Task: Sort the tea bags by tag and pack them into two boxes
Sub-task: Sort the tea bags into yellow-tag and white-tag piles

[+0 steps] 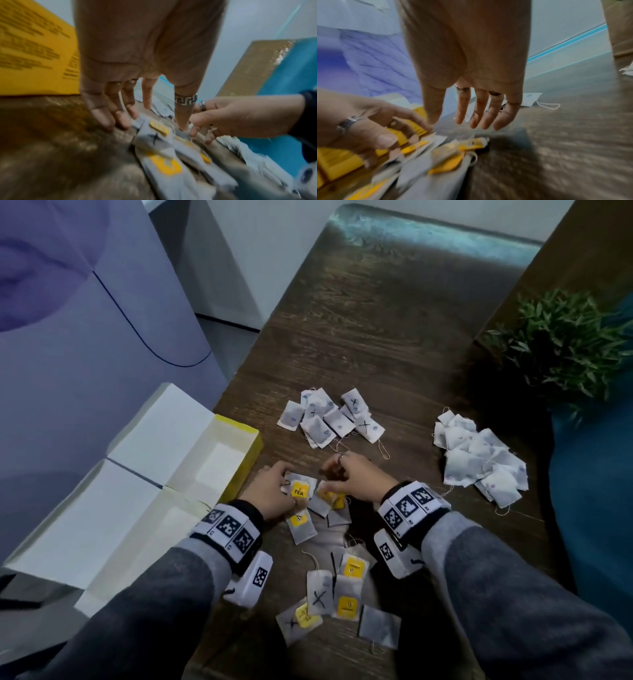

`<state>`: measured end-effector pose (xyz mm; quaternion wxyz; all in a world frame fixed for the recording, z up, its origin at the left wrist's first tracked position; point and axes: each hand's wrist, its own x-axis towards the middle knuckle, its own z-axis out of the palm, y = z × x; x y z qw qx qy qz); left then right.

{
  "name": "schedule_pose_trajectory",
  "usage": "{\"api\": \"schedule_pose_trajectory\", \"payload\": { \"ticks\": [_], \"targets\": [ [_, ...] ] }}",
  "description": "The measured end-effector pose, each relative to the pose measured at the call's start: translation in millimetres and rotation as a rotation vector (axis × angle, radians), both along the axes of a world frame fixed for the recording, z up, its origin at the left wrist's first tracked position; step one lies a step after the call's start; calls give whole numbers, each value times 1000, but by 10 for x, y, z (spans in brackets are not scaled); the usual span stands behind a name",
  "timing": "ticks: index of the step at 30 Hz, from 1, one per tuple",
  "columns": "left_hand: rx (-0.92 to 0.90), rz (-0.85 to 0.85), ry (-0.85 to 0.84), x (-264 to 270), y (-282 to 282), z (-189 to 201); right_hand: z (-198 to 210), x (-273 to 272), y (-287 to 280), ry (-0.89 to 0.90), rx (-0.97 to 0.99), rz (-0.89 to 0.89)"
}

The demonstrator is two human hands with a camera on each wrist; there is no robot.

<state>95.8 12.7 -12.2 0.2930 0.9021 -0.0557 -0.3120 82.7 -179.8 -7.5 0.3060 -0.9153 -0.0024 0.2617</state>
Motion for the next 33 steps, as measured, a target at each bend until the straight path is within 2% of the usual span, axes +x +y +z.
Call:
{"api": "schedule_pose_trajectory", "payload": {
  "ticks": [3, 6, 11, 13, 17, 20, 26, 33],
  "targets": [
    [-36, -5, -95, -121, -76, -34, -98, -136, 90, 47, -125, 8],
    [-132, 58, -122, -163, -59, -61, -159, -199, 126, 33, -108, -57],
    [-470, 343, -16, -157, 92, -78, -160, -279, 74, -13, -71, -86],
    [-645, 503, 117, -153, 122, -36, -161, -334, 34, -100, -1, -132],
    [-1035, 725, 523, -128, 174, 87, -47, -462, -50, -317, 229, -251],
    [-1214, 792, 743, -125, 212, 216, 71, -542, -48, -356, 443, -310],
    [-1260, 762, 869, -176, 185, 232, 233, -604, 108, -374, 628, -285],
    [-1329, 737, 900, -273, 121, 179, 276, -600, 225, -371, 659, -229]
  ]
}}
